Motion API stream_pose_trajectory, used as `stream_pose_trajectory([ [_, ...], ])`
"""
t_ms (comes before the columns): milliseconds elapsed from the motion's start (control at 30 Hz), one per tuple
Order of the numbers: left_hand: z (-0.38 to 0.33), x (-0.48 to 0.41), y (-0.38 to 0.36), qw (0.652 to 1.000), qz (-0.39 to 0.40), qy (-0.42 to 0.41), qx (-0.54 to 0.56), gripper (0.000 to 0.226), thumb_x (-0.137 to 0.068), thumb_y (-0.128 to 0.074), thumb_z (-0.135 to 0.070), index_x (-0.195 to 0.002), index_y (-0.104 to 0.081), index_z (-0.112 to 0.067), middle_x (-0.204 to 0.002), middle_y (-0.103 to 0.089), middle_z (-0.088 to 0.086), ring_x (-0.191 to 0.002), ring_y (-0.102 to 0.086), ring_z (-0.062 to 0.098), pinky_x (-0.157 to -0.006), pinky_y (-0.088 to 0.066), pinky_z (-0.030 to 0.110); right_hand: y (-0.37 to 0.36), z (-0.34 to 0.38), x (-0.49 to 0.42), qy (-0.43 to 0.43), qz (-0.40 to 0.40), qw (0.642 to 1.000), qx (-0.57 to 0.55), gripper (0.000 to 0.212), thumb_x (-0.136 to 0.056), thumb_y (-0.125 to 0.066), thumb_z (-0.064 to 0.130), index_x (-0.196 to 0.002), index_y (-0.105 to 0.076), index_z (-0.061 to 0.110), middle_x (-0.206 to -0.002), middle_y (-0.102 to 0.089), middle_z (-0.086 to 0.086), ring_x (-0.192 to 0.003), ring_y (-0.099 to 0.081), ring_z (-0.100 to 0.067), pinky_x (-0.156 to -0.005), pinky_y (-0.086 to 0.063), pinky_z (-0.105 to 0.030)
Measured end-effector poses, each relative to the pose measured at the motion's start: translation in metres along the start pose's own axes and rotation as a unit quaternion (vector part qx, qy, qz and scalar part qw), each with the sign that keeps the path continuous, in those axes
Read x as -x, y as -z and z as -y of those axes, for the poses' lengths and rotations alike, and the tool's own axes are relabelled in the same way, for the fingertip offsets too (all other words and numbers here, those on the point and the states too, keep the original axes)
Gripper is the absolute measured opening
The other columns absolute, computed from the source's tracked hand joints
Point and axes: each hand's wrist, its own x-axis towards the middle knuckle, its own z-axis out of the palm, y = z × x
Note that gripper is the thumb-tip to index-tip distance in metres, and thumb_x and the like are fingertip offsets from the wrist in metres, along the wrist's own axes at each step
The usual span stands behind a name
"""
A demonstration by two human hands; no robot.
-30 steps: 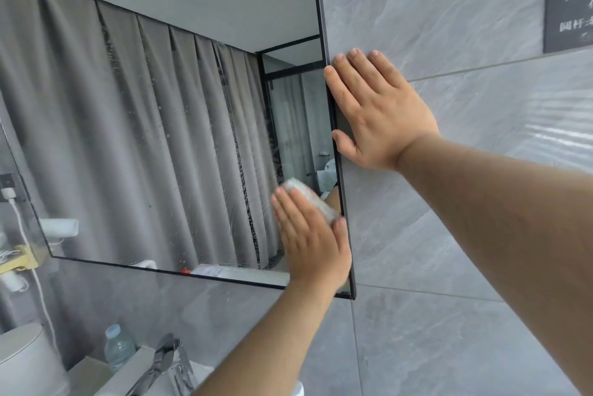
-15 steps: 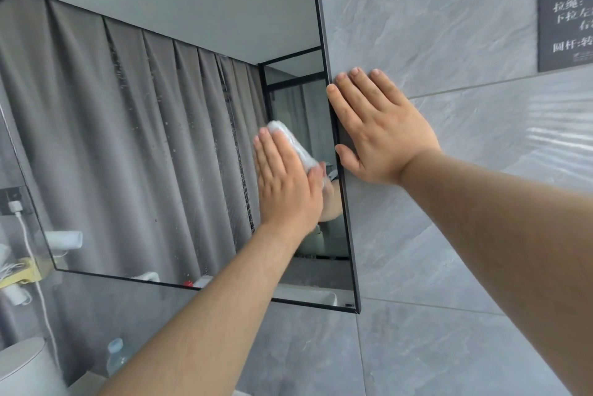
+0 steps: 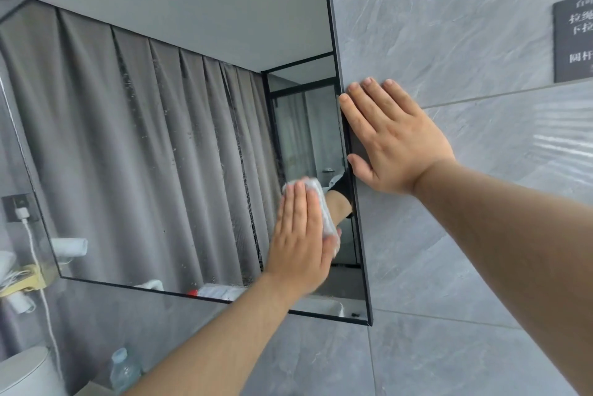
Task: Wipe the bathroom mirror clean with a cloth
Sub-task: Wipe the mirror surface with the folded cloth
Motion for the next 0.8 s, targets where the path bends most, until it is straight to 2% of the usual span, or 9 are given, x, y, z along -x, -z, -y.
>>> stream_pose_trajectory([
  [67, 0.008, -0.036, 0.017, 1.0, -0.014, 0.007, 0.0, 0.068, -0.102, -0.018, -0.034, -0.151, 0.002, 0.008, -0.16, 0.005, 0.03, -0.151, 0.005, 0.04, -0.123, -0.006, 0.052, 0.0, 0.0, -0.001, 0.0, -0.002, 1.0, -0.004, 0.081, -0.091, -0.037, 0.048, -0.153, -0.027, -0.001, -0.156, -0.033, -0.025, -0.146, -0.029, -0.042, -0.122, -0.016, -0.054],
  [133, 0.019, -0.066, 0.033, 0.999, -0.026, -0.016, -0.017, 0.072, -0.098, -0.025, -0.032, -0.151, 0.004, 0.007, -0.16, 0.006, 0.029, -0.151, 0.007, 0.038, -0.124, -0.002, 0.049, 0.0, -0.001, 0.0, 0.002, -0.003, 1.0, -0.005, 0.08, -0.091, -0.036, 0.049, -0.153, -0.028, -0.001, -0.156, -0.034, -0.025, -0.146, -0.029, -0.042, -0.122, -0.016, -0.053],
  [333, 0.032, -0.122, 0.065, 0.997, -0.055, 0.011, -0.044, 0.075, -0.096, -0.026, -0.035, -0.153, -0.003, 0.008, -0.161, 0.002, 0.029, -0.151, 0.005, 0.037, -0.124, -0.004, 0.048, -0.001, -0.001, 0.0, 0.0, -0.005, 1.0, -0.004, 0.08, -0.092, -0.034, 0.05, -0.153, -0.029, -0.001, -0.156, -0.034, -0.024, -0.146, -0.03, -0.042, -0.122, -0.017, -0.053],
  [500, 0.031, -0.124, 0.063, 0.997, -0.064, -0.005, -0.034, 0.084, -0.094, -0.037, -0.039, -0.153, -0.002, 0.009, -0.161, 0.004, 0.03, -0.151, 0.007, 0.038, -0.124, -0.002, 0.049, -0.002, -0.001, 0.0, -0.004, -0.006, 1.0, 0.002, 0.079, -0.092, -0.034, 0.05, -0.152, -0.031, -0.001, -0.156, -0.034, -0.024, -0.146, -0.03, -0.041, -0.122, -0.018, -0.053],
  [600, 0.031, -0.113, 0.057, 0.996, -0.076, -0.038, -0.023, 0.077, -0.093, -0.041, -0.028, -0.152, -0.007, 0.01, -0.16, -0.002, 0.032, -0.151, 0.001, 0.041, -0.123, -0.006, 0.051, -0.001, -0.001, 0.0, -0.003, 0.002, 1.0, 0.009, 0.08, -0.091, -0.034, 0.051, -0.153, -0.031, 0.0, -0.157, -0.033, -0.022, -0.146, -0.029, -0.04, -0.122, -0.017, -0.052],
  [700, 0.026, -0.093, 0.049, 0.996, -0.063, -0.06, 0.013, 0.067, -0.096, -0.034, -0.021, -0.152, -0.011, 0.008, -0.161, -0.006, 0.029, -0.151, -0.002, 0.039, -0.123, -0.008, 0.051, -0.001, 0.0, 0.0, -0.003, 0.002, 1.0, 0.012, 0.079, -0.093, -0.03, 0.052, -0.153, -0.031, 0.0, -0.157, -0.033, -0.022, -0.147, -0.029, -0.04, -0.122, -0.017, -0.052],
  [733, 0.024, -0.088, 0.049, 0.996, -0.065, -0.058, 0.029, 0.063, -0.097, -0.031, -0.02, -0.152, -0.017, 0.007, -0.16, -0.012, 0.028, -0.151, -0.007, 0.039, -0.123, -0.012, 0.051, -0.001, 0.0, 0.0, -0.001, 0.001, 1.0, 0.01, 0.079, -0.094, -0.029, 0.052, -0.153, -0.031, -0.001, -0.157, -0.033, -0.022, -0.147, -0.029, -0.04, -0.122, -0.017, -0.052],
  [800, 0.021, -0.086, 0.052, 0.992, -0.1, -0.042, 0.063, 0.053, -0.099, -0.028, -0.017, -0.145, -0.039, 0.006, -0.15, -0.035, 0.031, -0.143, -0.029, 0.042, -0.118, -0.029, 0.05, -0.001, 0.0, 0.0, 0.002, -0.002, 1.0, 0.006, 0.079, -0.094, -0.028, 0.051, -0.152, -0.031, -0.001, -0.157, -0.034, -0.022, -0.146, -0.03, -0.04, -0.122, -0.017, -0.052],
])
